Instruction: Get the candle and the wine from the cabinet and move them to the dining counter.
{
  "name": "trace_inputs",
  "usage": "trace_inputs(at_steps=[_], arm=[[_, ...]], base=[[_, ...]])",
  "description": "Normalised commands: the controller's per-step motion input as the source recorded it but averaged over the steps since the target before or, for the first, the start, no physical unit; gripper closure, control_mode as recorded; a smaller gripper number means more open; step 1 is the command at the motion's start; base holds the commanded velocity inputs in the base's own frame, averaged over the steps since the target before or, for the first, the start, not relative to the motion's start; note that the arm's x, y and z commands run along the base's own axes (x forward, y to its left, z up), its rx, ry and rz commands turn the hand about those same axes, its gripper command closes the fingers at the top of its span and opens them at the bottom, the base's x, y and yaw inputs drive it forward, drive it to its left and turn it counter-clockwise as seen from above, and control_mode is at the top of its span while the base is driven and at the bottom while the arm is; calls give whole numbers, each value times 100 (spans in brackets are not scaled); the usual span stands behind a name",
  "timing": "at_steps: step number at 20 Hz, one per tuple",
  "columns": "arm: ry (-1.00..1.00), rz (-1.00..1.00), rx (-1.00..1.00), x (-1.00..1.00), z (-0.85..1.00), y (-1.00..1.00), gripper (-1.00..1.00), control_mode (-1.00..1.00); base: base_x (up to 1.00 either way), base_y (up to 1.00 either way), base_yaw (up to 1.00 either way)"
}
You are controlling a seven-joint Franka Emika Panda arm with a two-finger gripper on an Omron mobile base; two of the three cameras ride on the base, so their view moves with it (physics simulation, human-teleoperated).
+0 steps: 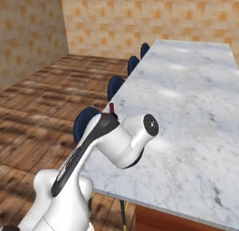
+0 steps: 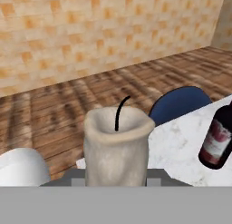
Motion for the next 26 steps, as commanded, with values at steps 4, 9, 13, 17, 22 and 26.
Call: trace_inputs(at_steps=[4,9,13,17,22,26], arm=[[0,4,4,58,-41,-1,100,-100],[4,6,8,63,-25,-10,100,-100],[0,10,0,35,-37,-27,100,-100],[-2,14,0,26,-45,-25,100,-100],[-1,6,0,41,-34,-17,100,-100],[-1,0,-1,33,-32,-15,100,-100]], base=[[0,0,0],[0,0,0],[0,0,0],[0,0,0],[0,0,0],[0,0,0]])
